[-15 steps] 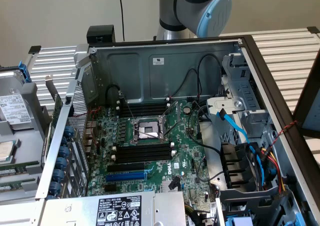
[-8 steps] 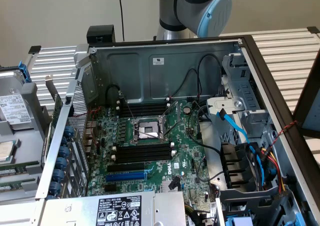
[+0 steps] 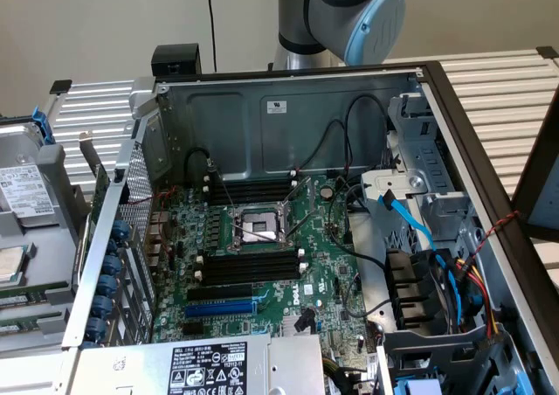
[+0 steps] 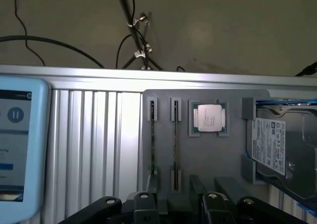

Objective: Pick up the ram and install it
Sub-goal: 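Reach for the ram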

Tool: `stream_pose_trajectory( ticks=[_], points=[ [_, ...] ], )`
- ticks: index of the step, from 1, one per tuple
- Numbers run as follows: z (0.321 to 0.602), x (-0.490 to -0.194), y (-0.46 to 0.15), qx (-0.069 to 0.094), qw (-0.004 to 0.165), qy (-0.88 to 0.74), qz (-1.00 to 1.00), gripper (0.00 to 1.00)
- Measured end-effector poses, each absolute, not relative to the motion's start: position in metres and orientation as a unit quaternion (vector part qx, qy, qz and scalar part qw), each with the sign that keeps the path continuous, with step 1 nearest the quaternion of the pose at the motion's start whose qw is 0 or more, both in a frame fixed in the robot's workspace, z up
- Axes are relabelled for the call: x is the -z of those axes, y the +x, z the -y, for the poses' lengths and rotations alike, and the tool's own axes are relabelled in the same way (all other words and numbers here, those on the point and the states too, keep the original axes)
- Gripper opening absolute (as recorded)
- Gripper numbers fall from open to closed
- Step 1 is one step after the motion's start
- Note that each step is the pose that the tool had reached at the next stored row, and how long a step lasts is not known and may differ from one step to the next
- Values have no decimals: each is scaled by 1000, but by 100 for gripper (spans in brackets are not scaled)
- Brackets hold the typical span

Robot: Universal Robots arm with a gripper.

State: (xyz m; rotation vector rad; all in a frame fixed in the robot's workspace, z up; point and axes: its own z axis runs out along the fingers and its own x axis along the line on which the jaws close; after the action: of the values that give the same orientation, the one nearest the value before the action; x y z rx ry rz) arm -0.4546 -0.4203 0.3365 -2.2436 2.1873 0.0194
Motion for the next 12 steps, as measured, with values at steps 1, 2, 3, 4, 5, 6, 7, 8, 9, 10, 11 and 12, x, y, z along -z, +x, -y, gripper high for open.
stream_pose_trajectory(
  ticks=[1, 2, 3, 4, 5, 6, 7, 8, 9, 10, 11, 12],
  points=[
    [420, -335, -455, -6, 4, -716, -698, 39],
    [420, -335, -455, -6, 4, -716, -698, 39],
    [420, -335, -455, -6, 4, -716, -698, 39],
    [420, -335, -455, -6, 4, -716, -698, 39],
    [420, -335, -455, -6, 4, -716, -698, 39],
    [420, -335, -455, -6, 4, -716, -698, 39],
    [420, -334, -455, -6, 4, -716, -698, 39],
    [420, -334, -455, -6, 4, -716, -698, 39],
    [420, -334, -455, -6, 4, -716, -698, 39],
    [420, -334, -455, -6, 4, -716, -698, 39],
    [420, -334, -455, -6, 4, -716, -698, 39],
    [420, -334, -455, -6, 4, -716, -698, 39]
  ],
)
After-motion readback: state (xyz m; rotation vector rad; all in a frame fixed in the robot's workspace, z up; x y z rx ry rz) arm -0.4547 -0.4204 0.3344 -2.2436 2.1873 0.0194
